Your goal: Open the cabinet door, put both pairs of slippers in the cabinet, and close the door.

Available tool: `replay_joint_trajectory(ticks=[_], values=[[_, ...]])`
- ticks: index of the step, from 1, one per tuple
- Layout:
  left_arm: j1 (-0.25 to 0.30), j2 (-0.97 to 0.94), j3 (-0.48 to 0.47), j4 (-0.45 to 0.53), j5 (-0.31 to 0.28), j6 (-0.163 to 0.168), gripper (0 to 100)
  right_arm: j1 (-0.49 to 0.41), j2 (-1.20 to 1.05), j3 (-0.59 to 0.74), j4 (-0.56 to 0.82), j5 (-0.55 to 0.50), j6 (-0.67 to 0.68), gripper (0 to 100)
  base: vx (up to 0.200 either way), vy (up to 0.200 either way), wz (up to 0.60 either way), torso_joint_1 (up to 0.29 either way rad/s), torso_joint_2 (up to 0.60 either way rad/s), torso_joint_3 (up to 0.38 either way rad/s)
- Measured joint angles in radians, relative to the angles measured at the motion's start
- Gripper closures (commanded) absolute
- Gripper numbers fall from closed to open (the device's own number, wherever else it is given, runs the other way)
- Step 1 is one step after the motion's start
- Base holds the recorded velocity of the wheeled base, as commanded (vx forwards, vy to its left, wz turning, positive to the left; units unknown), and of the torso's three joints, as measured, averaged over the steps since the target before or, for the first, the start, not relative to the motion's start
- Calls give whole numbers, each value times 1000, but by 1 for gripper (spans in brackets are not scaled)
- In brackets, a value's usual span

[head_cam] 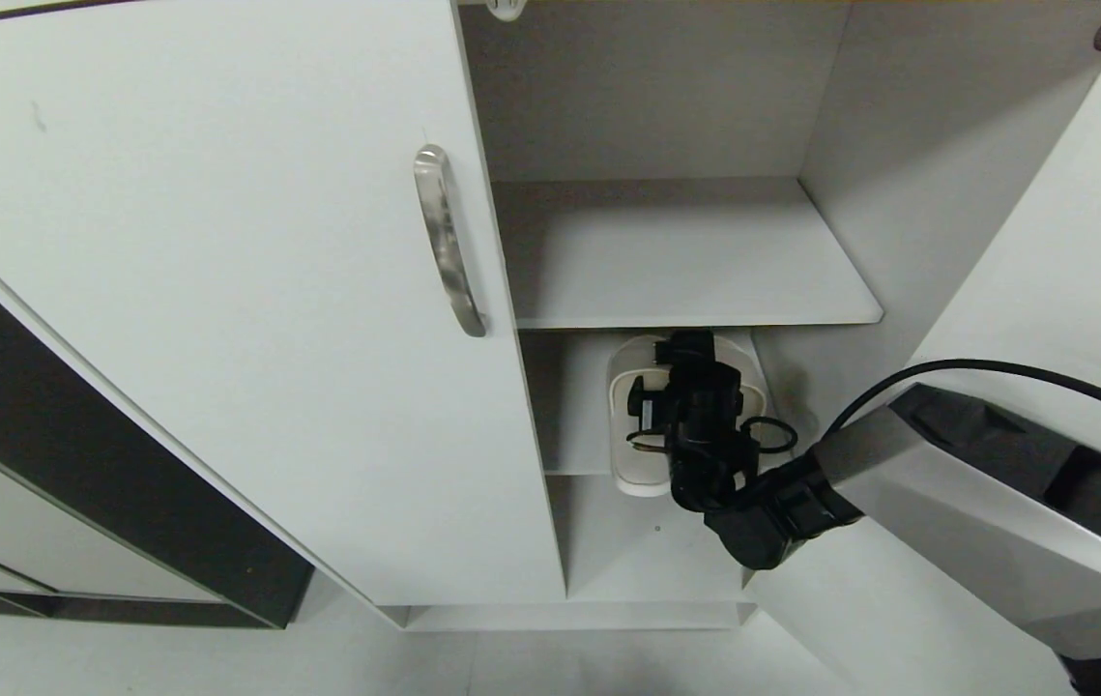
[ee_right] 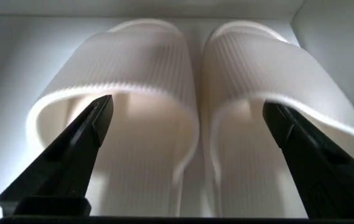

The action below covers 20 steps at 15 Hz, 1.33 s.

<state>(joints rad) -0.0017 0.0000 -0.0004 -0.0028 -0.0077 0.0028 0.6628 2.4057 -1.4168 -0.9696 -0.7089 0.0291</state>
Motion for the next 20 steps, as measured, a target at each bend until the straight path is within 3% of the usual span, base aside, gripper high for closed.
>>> replay_joint_trajectory(ticks=[6, 7, 9, 14, 20], values=[[0, 0, 0, 0, 0, 0, 100, 94, -134, 408, -244, -6, -8, 0, 0, 0, 0, 0, 0, 0], [0, 0, 0, 0, 0, 0, 100, 111, -157, 483, -297, -6, -10, 100, 0, 0, 0, 0, 0, 0], [0, 0, -1, 0, 0, 0, 100, 143, -201, 572, -352, -6, -17, 100, 0, 0, 0, 0, 0, 0], [0, 0, -1, 0, -1, 0, 100, 158, -233, 598, -352, -6, -17, 100, 0, 0, 0, 0, 0, 0], [0, 0, -1, 0, -1, 0, 100, 166, -249, 613, -350, -6, -20, 100, -200, 0, 0, -1, 2, 5]])
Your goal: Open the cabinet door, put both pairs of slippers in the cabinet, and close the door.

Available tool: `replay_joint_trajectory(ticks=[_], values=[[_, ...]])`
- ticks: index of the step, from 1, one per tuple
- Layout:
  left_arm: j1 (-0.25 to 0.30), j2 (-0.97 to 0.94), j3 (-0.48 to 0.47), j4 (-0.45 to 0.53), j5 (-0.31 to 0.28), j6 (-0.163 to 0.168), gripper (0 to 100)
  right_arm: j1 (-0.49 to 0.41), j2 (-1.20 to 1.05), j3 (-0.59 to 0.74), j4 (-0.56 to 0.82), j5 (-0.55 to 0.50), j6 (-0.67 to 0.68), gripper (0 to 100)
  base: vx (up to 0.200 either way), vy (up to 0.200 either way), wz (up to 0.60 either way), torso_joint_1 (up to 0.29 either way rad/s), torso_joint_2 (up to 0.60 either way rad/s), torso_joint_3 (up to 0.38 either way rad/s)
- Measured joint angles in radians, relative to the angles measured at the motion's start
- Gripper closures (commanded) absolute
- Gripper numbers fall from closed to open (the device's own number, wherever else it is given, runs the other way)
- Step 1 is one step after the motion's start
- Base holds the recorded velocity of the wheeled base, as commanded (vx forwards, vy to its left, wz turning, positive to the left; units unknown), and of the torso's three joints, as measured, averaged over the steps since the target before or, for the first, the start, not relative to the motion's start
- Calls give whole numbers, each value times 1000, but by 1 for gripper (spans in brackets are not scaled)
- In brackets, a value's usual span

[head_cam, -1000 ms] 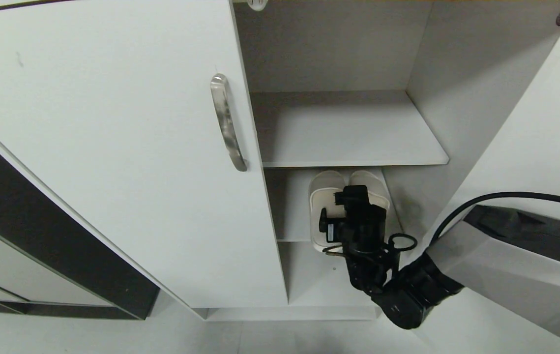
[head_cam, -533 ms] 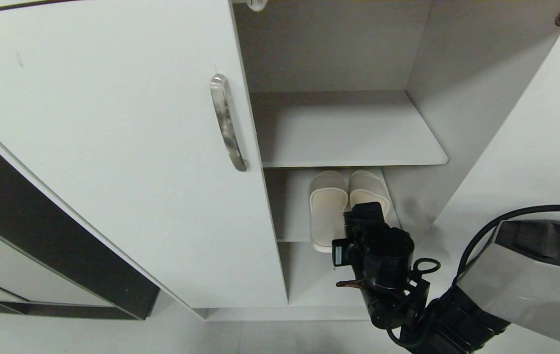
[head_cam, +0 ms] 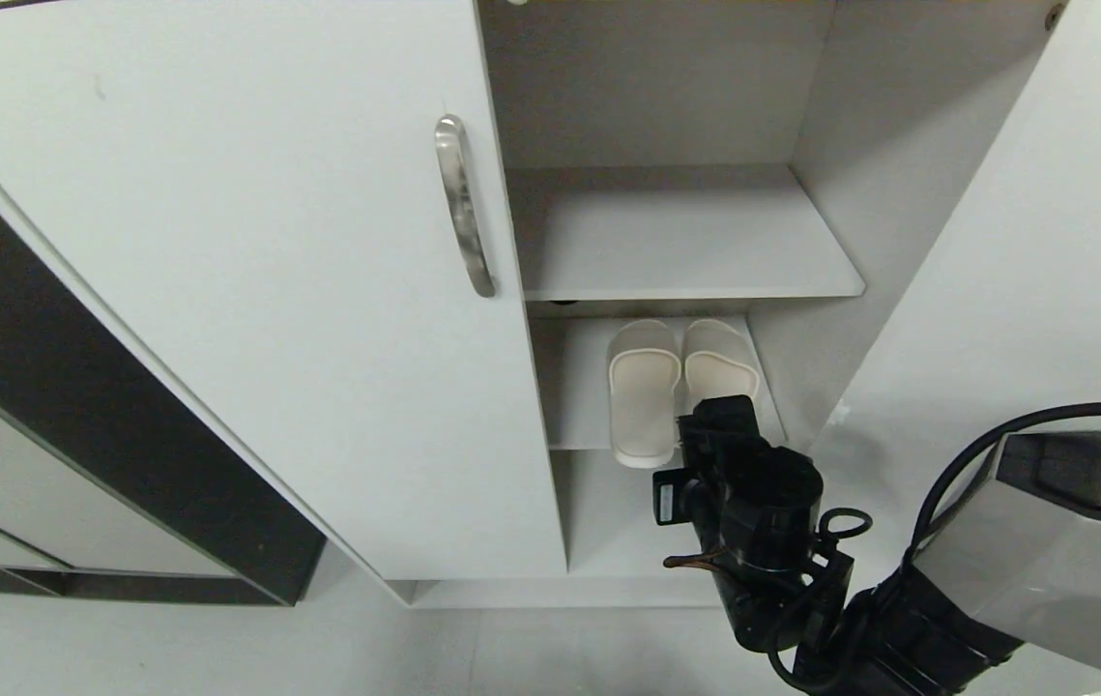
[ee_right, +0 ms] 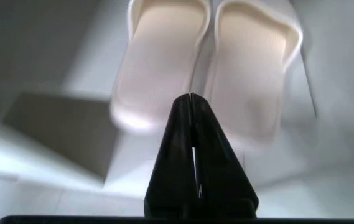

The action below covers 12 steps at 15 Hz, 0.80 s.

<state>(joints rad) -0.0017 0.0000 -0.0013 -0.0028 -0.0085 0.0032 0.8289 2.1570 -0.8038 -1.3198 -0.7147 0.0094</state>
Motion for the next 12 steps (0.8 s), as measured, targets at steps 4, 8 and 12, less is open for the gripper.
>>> replay_joint_trajectory(ticks=[4, 8, 12], values=[[0, 0, 0, 0, 0, 0, 100, 1, 0, 1, -1, 0, -5, 0, -150, 0, 0, 2, 3, 2], [0, 0, 0, 0, 0, 0, 100, 5, 0, 0, -2, 1, -4, 0, 0, 0, 0, 0, 0, 0], [0, 0, 1, 0, 1, 0, 100, 6, 1, 0, -8, 1, -4, 0, 0, 0, 0, 0, 0, 0]])
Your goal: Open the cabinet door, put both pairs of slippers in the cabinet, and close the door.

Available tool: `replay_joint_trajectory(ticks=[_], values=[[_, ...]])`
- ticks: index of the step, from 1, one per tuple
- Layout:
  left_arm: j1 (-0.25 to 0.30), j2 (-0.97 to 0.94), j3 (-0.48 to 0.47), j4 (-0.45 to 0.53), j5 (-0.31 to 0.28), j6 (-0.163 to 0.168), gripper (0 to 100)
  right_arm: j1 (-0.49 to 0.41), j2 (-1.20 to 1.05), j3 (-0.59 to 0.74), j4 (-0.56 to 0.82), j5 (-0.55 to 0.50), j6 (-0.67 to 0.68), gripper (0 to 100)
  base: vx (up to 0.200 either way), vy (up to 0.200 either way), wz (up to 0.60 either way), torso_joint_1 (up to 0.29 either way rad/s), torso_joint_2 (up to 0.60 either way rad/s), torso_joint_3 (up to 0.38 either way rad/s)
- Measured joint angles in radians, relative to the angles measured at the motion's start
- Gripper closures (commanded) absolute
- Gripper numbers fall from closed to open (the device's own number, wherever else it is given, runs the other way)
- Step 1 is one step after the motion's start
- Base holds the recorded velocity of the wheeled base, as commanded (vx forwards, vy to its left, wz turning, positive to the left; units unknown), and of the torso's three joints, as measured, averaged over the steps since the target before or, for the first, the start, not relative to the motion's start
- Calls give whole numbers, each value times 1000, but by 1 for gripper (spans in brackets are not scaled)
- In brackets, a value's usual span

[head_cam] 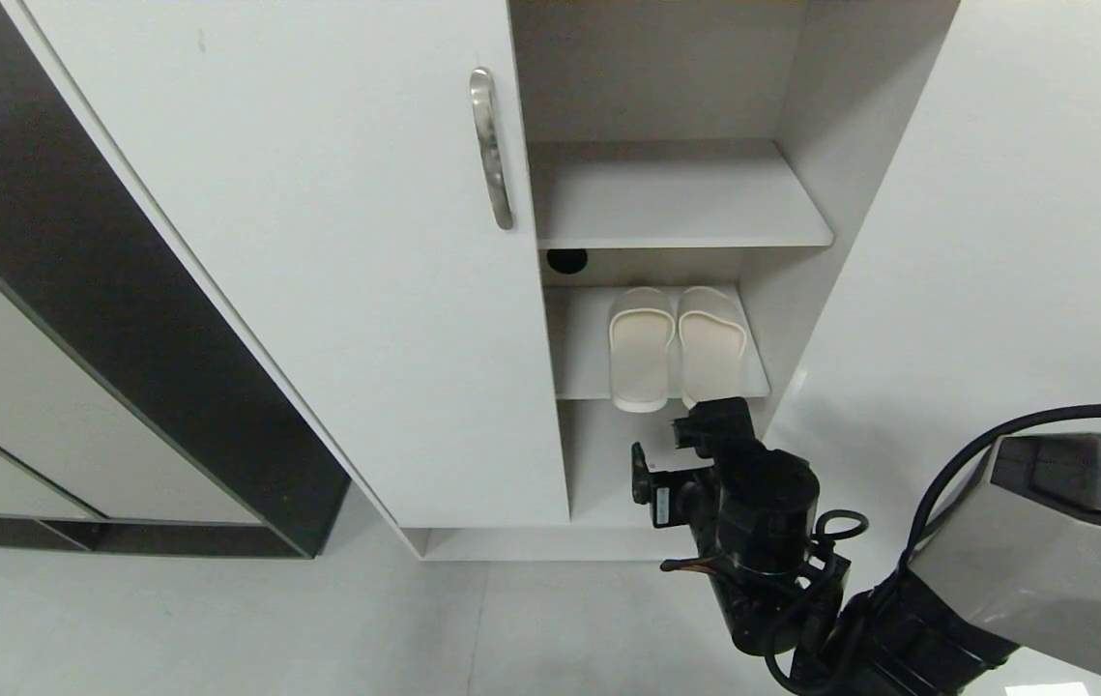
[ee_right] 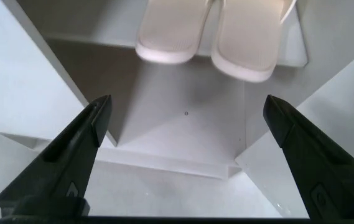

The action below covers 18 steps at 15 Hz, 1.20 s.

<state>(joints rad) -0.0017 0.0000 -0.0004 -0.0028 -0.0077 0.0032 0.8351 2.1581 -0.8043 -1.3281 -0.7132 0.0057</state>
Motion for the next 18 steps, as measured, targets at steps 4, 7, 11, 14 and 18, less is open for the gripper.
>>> replay_joint_trajectory(ticks=[4, 7, 11, 14, 18], values=[[0, 0, 0, 0, 0, 0, 100, 0, -1, -1, -6, 2, 0, 0, 0, 0, 0, -1, 2, 14], [0, 0, 0, 0, 0, 0, 100, 1, -1, -1, -8, 4, 0, 0, 0, 0, 0, 2, -1, 165], [0, 0, 0, 0, 0, 0, 100, 1, -1, -3, -8, 6, 2, 0, 0, 0, 0, 4, 6, 195], [0, 1, 0, 0, 0, 1, 100, 0, -1, -3, -8, 7, 2, 0, 0, 0, 0, 2, 4, 203], [0, 1, 0, 0, 0, 1, 100, 0, -5, -1, -8, 7, 2, 0, 0, 0, 0, 0, 4, 200]])
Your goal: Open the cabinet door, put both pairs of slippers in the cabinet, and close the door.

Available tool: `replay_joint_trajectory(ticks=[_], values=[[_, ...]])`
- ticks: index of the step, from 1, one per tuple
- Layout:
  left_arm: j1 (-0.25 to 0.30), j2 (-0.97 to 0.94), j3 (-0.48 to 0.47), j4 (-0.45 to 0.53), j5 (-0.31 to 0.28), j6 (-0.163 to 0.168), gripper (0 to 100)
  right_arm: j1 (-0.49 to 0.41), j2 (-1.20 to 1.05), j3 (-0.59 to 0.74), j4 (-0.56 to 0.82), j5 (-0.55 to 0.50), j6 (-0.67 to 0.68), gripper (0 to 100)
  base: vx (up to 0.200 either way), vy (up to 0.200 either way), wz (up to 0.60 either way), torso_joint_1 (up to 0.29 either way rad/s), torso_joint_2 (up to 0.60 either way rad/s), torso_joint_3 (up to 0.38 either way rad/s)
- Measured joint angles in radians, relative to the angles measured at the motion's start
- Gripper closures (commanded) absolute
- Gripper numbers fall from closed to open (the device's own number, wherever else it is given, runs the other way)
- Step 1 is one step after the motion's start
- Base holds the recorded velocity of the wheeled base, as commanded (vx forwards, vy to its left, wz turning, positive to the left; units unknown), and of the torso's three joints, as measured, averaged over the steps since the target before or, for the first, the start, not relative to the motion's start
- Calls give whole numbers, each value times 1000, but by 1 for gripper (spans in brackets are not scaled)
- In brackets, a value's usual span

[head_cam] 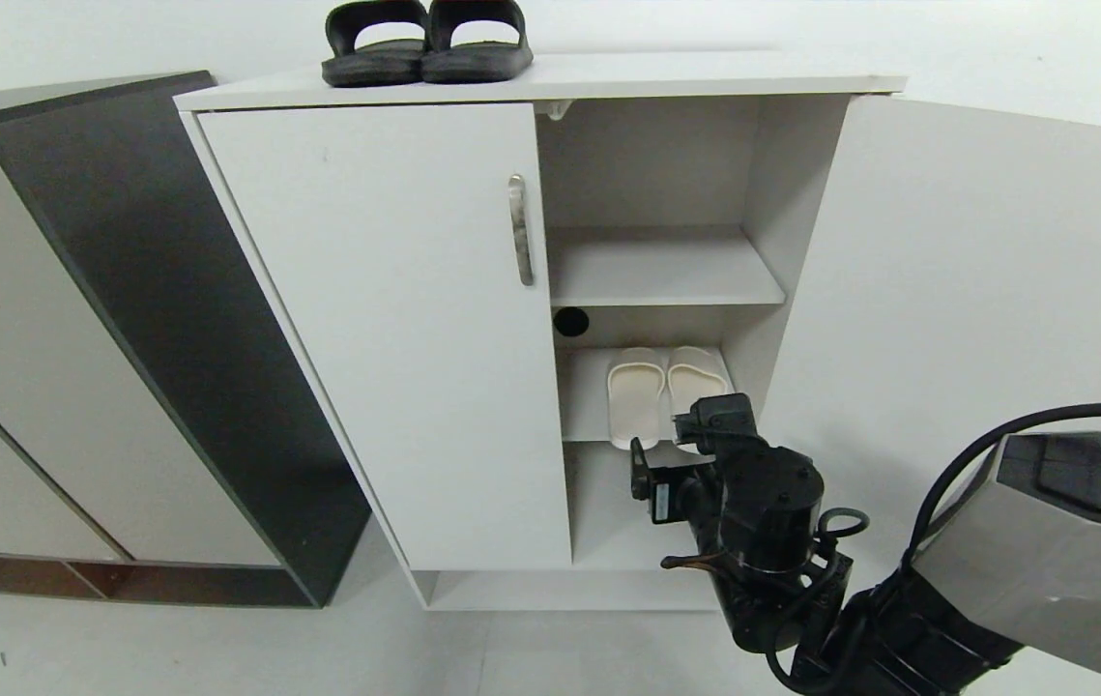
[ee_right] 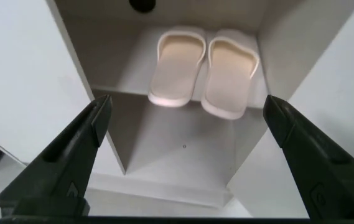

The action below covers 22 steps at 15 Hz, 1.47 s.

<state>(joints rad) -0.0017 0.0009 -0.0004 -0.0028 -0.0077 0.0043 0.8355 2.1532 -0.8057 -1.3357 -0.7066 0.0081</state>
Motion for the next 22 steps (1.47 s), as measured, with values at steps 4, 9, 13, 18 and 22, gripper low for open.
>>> replay_joint_trajectory(ticks=[4, 9, 13, 18, 22], values=[[0, 0, 0, 0, 0, -6, 100, 5, -25, 78, 8, 70, -3, 0, 0, 0, 0, 1, 1, 29], [0, 0, 0, 0, 1, -8, 100, 21, -36, 116, 5, 83, -3, 0, 0, 0, 0, 0, 0, 0], [0, 0, 0, 0, 0, -7, 100, 26, -37, 126, 4, 83, -4, 0, 0, 150, 0, -1, 2, 4], [0, 0, -1, 0, 0, -7, 100, 26, -37, 133, 8, 83, -4, 0, 0, 200, 0, 7, -1, 4], [0, 0, 0, 0, 0, -7, 100, 27, -37, 150, 2, 84, -3, 0, 0, 200, 0, 2, 4, 2]])
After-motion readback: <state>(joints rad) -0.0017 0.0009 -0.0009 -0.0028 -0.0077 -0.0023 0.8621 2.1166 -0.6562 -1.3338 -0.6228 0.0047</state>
